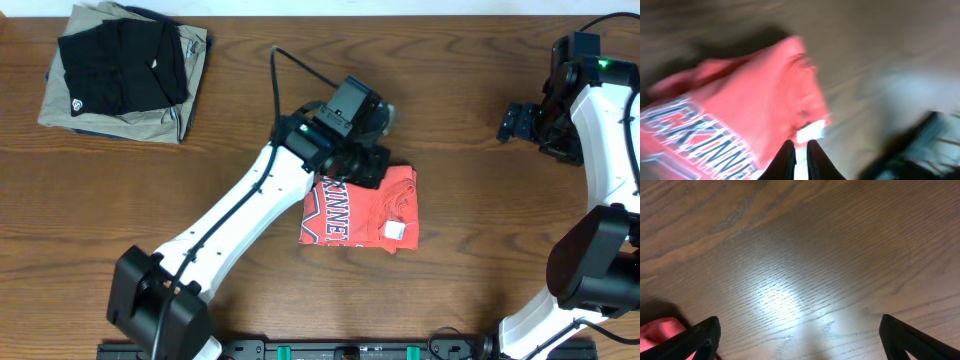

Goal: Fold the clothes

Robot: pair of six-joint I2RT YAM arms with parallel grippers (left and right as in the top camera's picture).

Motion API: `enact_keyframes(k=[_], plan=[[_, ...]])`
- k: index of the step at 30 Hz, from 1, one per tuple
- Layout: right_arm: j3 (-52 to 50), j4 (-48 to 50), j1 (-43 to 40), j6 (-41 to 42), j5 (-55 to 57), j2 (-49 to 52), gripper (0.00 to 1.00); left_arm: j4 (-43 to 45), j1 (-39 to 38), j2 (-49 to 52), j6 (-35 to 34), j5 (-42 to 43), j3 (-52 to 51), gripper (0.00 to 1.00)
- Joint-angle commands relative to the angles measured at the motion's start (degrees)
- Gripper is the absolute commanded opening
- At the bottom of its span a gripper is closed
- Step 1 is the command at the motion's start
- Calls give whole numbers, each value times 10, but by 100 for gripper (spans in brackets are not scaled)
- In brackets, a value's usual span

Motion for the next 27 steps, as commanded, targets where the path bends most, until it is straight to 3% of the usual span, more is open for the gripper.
enact_keyframes(k=[1, 6, 14, 20, 27], plan=[[6, 0, -2, -9, 0, -5, 99, -17, 20, 27, 10, -85, -14, 12], [6, 0, -2, -9, 0, -5, 99, 0, 75, 72, 34, -51, -33, 12], [6, 0, -2, -9, 0, -5, 99, 53, 158, 193, 117, 193, -35, 12], [6, 0, -2, -9, 0, -5, 99, 86, 187, 220, 122, 163, -31, 12], [6, 0, -2, -9, 0, -5, 99, 17, 230, 151, 113, 136, 34, 11]])
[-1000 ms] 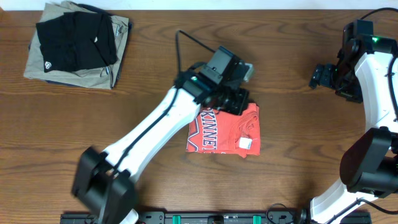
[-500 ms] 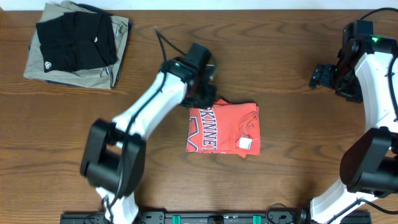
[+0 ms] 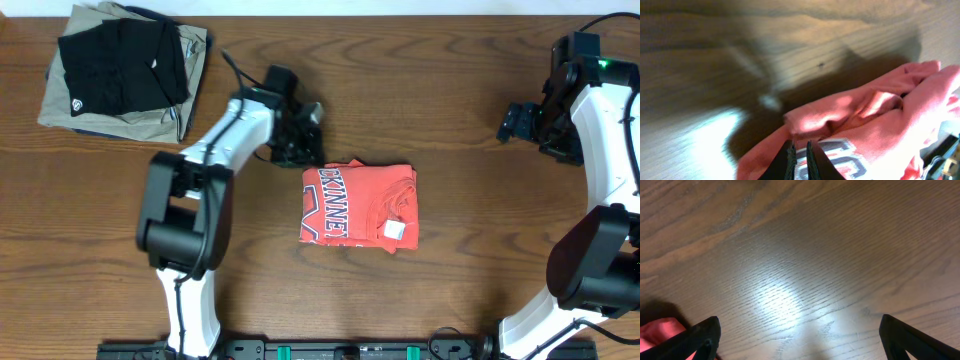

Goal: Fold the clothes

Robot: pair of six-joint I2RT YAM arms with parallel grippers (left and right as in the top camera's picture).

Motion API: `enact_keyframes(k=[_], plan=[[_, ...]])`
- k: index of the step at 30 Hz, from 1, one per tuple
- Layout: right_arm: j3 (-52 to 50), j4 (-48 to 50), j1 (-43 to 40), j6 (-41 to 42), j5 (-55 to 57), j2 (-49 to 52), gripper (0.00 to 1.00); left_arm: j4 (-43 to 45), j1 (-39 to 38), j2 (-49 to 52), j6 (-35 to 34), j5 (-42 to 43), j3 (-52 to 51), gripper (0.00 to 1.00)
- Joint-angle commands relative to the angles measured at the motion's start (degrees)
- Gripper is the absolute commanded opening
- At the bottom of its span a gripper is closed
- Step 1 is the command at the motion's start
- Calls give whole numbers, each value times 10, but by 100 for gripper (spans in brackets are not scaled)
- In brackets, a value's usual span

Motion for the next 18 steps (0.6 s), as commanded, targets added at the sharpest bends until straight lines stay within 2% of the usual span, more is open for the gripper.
enact_keyframes(k=[1, 6, 10, 18], plan=[[6, 0, -2, -9, 0, -5, 99, -29, 16, -82, 7, -11, 42, 11], [6, 0, -2, -9, 0, -5, 99, -107, -10, -167, 5, -11, 41, 11], [6, 0, -2, -9, 0, -5, 99, -144, -54, -172, 5, -11, 34, 12], [6, 0, -2, -9, 0, -5, 99, -56, -140, -126, -32, -11, -42, 11]])
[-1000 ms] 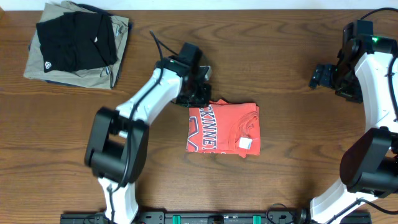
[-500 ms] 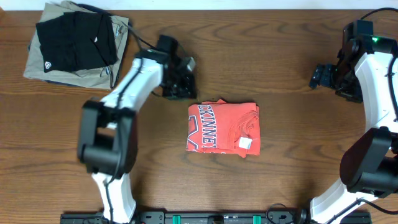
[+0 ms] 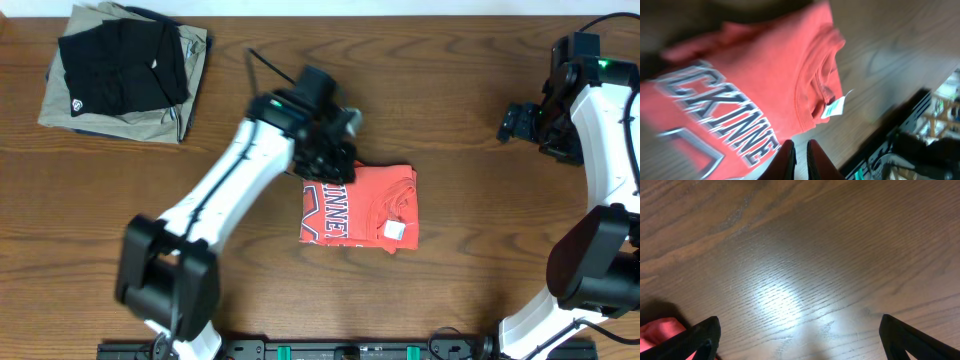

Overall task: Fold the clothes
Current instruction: 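Grasp the folded orange shirt's left edge with the left gripper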

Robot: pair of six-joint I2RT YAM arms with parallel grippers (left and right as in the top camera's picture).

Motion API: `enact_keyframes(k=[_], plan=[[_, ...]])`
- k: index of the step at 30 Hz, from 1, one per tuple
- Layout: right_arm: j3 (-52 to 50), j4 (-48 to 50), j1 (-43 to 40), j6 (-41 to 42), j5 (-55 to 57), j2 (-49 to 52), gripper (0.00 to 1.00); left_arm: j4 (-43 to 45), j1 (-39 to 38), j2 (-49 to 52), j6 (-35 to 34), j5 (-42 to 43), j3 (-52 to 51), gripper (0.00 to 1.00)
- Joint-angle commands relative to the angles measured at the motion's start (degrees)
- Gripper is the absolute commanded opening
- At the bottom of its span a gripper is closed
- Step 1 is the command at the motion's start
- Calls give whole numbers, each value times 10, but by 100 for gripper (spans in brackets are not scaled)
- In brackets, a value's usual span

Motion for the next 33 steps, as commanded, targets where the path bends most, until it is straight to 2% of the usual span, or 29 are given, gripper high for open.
enact_keyframes(k=[1, 8, 11, 15, 20, 21, 24, 29, 30, 33], plan=[[6, 0, -2, -9, 0, -5, 99, 35, -21, 38, -20, -3, -35, 12], [6, 0, -2, -9, 0, -5, 99, 94, -14, 133, -17, -1, -45, 12], [6, 0, -2, -9, 0, -5, 99, 109, -10, 152, 5, -1, -45, 11], [6, 0, -2, -9, 0, -5, 99, 94, -7, 132, 15, -1, -30, 11], [6, 0, -2, -9, 0, -5, 99, 74, -8, 49, 17, -1, -19, 14], [6, 0, -2, -9, 0, -5, 99, 72, -6, 31, 17, -1, -19, 17], [6, 0, -2, -9, 0, -5, 99, 65, 8, -25, 10, -12, -19, 50], [6, 0, -2, -9, 0, -5, 99, 12, 77, -55, 2, -82, -19, 92], [6, 0, -2, -9, 0, -5, 99, -2, 99, -53, 3, -83, -21, 98], [6, 0, -2, -9, 0, -5, 99, -25, 164, -52, 2, -83, -44, 98]])
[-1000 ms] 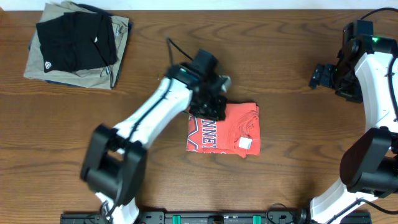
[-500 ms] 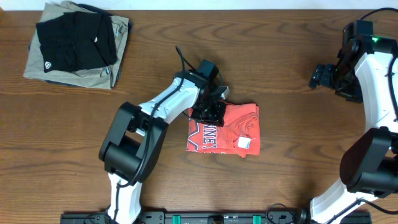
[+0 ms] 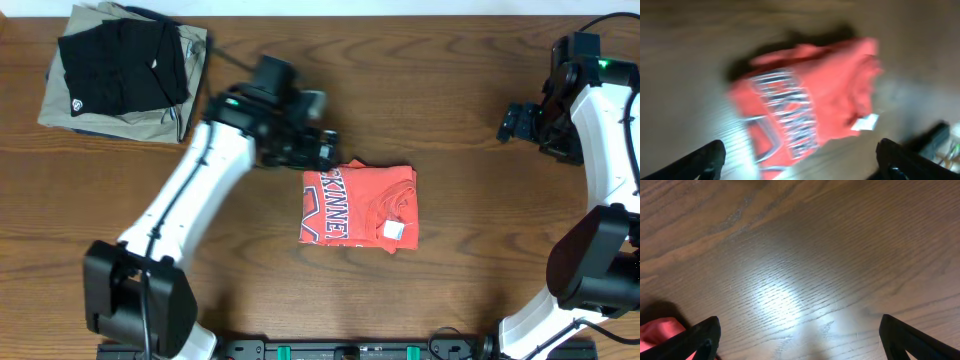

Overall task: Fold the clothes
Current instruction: 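Grasp the folded orange shirt's left edge with the left gripper, then carry the folded shirt with the left gripper onto the clothes stack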

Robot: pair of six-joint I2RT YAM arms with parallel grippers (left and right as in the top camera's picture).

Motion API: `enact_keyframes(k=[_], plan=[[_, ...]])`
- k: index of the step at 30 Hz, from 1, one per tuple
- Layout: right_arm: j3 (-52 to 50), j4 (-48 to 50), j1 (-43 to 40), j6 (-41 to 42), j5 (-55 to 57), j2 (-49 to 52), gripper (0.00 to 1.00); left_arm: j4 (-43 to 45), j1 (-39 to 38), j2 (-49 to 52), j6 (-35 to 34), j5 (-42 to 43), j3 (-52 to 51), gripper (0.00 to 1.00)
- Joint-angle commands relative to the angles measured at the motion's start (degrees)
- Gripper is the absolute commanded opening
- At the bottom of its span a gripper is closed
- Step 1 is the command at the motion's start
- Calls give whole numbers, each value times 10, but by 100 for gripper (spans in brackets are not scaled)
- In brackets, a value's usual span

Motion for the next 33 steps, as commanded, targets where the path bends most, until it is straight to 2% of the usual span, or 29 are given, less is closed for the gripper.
enact_keyframes(k=[1, 3, 7, 9, 12, 17, 23, 26, 28, 33], plan=[[6, 0, -2, -7, -1, -5, 99, -17, 77, 13, -1, -28, -33, 98], [6, 0, -2, -7, -1, -5, 99, -14, 121, 13, 9, -8, -62, 98], [6, 0, -2, -7, -1, -5, 99, 2, 169, 14, 122, 112, -128, 98], [6, 0, -2, -7, -1, -5, 99, 19, 176, 14, 149, 151, -166, 98], [6, 0, -2, -7, -1, -5, 99, 73, 174, 14, 149, 174, -232, 98], [6, 0, -2, -7, -1, -5, 99, 203, 159, 22, 139, 261, -325, 98], [6, 0, -2, -7, -1, -5, 99, 301, 110, 45, 97, 263, -352, 98], [6, 0, -2, -7, -1, -5, 99, 355, 74, 61, 53, 261, -352, 98], [6, 0, -2, -7, -1, -5, 99, 381, 55, 67, 29, 261, -352, 88], [6, 0, -2, -7, -1, -5, 99, 421, 24, 73, -23, 235, -352, 45]])
